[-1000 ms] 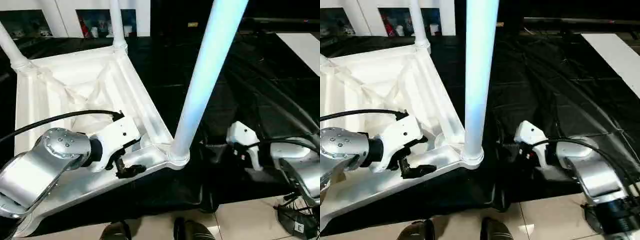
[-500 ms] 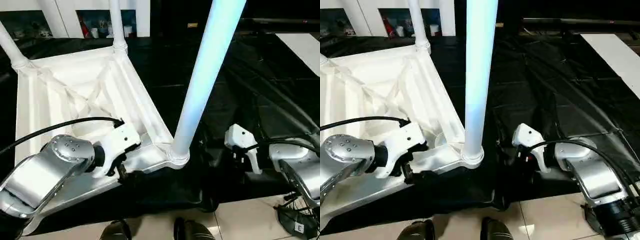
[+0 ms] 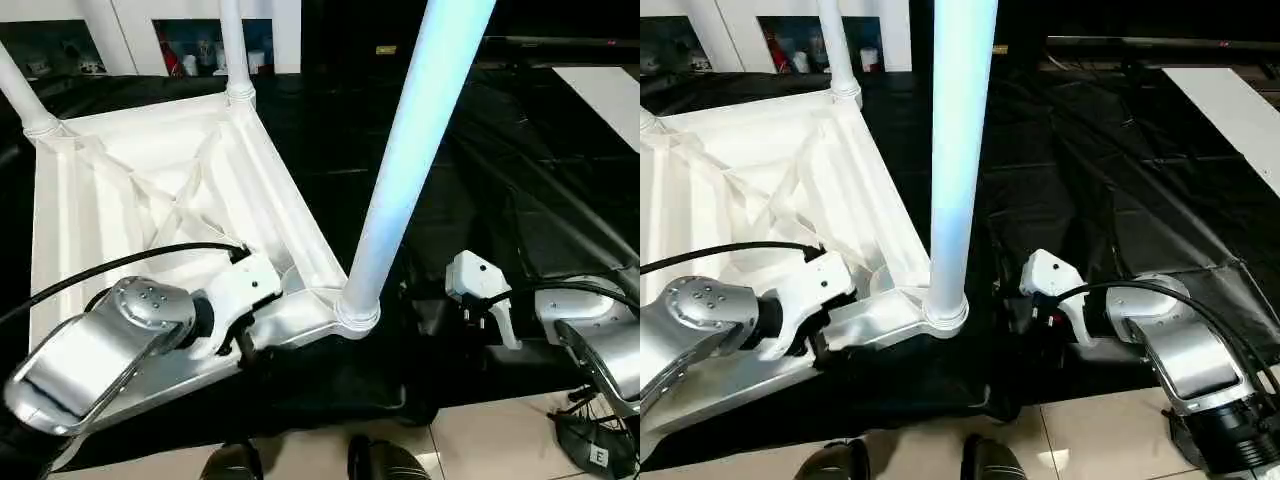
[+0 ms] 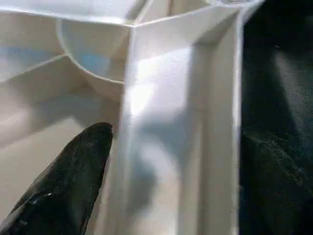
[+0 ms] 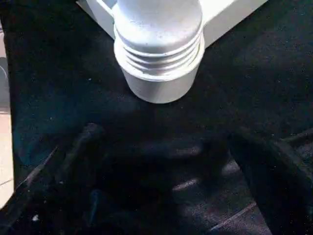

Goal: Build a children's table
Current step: Rotate table base

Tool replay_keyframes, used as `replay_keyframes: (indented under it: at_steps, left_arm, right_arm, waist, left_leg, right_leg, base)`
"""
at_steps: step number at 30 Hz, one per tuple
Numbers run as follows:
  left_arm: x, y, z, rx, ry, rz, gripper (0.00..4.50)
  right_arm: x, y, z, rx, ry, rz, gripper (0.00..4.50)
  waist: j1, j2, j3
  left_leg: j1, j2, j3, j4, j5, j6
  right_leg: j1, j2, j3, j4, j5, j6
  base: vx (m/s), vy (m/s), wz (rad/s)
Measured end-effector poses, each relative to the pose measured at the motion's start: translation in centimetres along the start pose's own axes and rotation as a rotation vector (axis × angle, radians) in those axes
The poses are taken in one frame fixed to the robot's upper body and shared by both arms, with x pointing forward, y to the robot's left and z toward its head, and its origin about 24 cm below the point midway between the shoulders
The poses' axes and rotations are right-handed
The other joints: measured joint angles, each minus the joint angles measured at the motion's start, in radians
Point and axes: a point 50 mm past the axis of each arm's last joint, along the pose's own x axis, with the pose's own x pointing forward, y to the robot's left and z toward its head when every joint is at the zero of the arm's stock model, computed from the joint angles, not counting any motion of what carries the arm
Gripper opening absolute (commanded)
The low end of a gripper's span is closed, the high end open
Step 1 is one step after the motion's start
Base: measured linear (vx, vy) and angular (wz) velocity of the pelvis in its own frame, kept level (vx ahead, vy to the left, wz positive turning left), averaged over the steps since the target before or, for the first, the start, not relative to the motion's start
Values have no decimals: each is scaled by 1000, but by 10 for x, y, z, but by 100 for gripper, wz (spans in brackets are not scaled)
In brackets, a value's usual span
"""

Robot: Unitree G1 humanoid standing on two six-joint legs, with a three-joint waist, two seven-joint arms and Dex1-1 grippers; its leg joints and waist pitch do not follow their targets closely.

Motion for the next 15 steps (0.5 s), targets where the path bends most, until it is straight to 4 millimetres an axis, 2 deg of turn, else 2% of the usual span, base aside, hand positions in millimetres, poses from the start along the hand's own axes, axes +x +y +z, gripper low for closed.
replay_keyframes:
  at_steps: [2, 5, 7, 10, 13, 15]
  left_arm:
    - [1, 1, 1, 2, -10, 2, 413]
    - [3, 1, 1, 2, -22, -2, 403]
    - [3, 2, 1, 5, -28, -2, 371]
    - [5, 2, 1, 12, -37, -7, 366]
    - [6, 3, 0, 17, -47, -7, 336]
    - [7, 4, 0, 36, -61, -6, 333]
  right_arm:
    - [0, 0, 0, 0, 0, -1, 450]
    - [0, 0, 0, 0, 1, 0, 450]
    - [1, 0, 0, 0, 2, 3, 450]
    - [1, 1, 0, 0, 4, 5, 450]
    - [2, 1, 0, 0, 4, 5, 450]
    - [2, 1, 0, 0, 4, 5, 450]
  waist:
    - [0, 0, 0]
    - [0, 0, 0]
    - [-1, 0, 0]
    - [-1, 0, 0]
    - [-1, 0, 0]
    - [-1, 0, 0]
  left_leg:
    - [0, 0, 0, 0, 0, 0]
    - [0, 0, 0, 0, 0, 0]
    - [0, 0, 0, 0, 0, 0]
    - [0, 0, 0, 0, 0, 0]
    - [0, 0, 0, 0, 0, 0]
    - [0, 0, 0, 0, 0, 0]
  right_leg:
    - [0, 0, 0, 0, 0, 0]
    - [0, 0, 0, 0, 0, 0]
    - [0, 0, 0, 0, 0, 0]
    - [0, 0, 0, 0, 0, 0]
    - [0, 0, 0, 0, 0, 0]
    - [0, 0, 0, 0, 0, 0]
  base:
    - [0, 0, 0]
    - [0, 0, 0]
    - [0, 0, 0]
    - [0, 0, 0]
    - [0, 0, 0]
    - [0, 0, 0]
